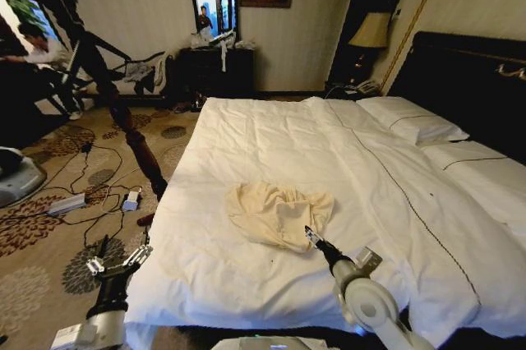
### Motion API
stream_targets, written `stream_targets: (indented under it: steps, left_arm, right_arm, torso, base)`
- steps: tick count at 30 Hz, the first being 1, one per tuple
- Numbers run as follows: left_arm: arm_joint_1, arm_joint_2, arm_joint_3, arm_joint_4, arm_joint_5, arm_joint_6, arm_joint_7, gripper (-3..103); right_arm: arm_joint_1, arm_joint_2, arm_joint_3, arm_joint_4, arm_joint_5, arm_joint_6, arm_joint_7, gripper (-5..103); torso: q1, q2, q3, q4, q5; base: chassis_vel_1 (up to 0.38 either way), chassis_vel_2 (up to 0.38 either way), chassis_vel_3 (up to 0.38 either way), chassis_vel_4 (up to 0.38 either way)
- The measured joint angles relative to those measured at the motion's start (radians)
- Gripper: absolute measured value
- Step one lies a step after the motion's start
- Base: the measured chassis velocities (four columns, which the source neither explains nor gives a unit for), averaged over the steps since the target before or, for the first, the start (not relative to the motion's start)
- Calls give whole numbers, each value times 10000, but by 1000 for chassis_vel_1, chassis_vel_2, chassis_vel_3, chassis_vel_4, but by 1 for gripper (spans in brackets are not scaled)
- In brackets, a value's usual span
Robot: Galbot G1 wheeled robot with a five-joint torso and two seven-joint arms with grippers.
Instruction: Pick up the clothes from the bed and hang them on the clothes hanger.
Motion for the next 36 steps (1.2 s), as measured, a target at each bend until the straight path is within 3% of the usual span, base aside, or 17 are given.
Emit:
stream_targets:
  steps: [11,14,17,20,23,27,29,30,34,36]
  left_arm:
    - [-203,-56,35,262,6,11,-3,100]
    - [-253,-67,0,337,-35,26,-7,100]
    - [-286,-67,-53,386,-79,31,-19,100]
    - [-326,-67,-95,485,-138,28,-29,100]
    - [-362,-75,-97,564,-289,28,-70,100]
    - [-450,-75,-79,666,-317,31,-103,100]
    - [-476,-71,-74,695,-315,35,-105,100]
    - [-501,-66,-66,733,-314,38,-108,100]
    - [-557,-46,-47,866,-309,41,-110,100]
    - [-588,-17,-51,964,-311,43,-123,100]
  right_arm:
    - [47,349,-837,-703,-791,87,-30,102]
    - [141,557,-1150,-907,-1086,233,-89,88]
    - [188,665,-1317,-938,-1214,338,-130,83]
    - [196,770,-1504,-936,-1385,460,-202,66]
    - [223,876,-1650,-933,-1586,605,-301,61]
    - [253,922,-1776,-817,-1854,917,-499,38]
    - [237,884,-1793,-714,-1907,991,-558,38]
    - [225,842,-1809,-618,-1928,1043,-612,33]
    - [308,739,-1883,-353,-1795,1231,-744,17]
    - [638,757,-1980,-130,-1111,1395,-836,12]
  torso:
    - [0,0,0,-1,-1]
    - [0,0,0,-1,-1]
    - [0,0,0,-1,-1]
    - [-1,0,0,-1,-2]
    - [0,0,0,-1,-2]
    - [0,0,0,-1,0]
    - [0,0,0,-1,0]
    - [0,0,0,-1,-1]
    - [0,0,0,-2,-1]
    - [-1,0,0,-3,-3]
  base:
    - [0,0,0,0]
    - [0,0,0,0]
    - [0,0,0,0]
    - [0,0,0,0]
    - [0,0,0,0]
    - [0,0,0,0]
    - [0,0,0,0]
    - [0,0,0,0]
    - [0,0,0,0]
    - [0,0,0,0]
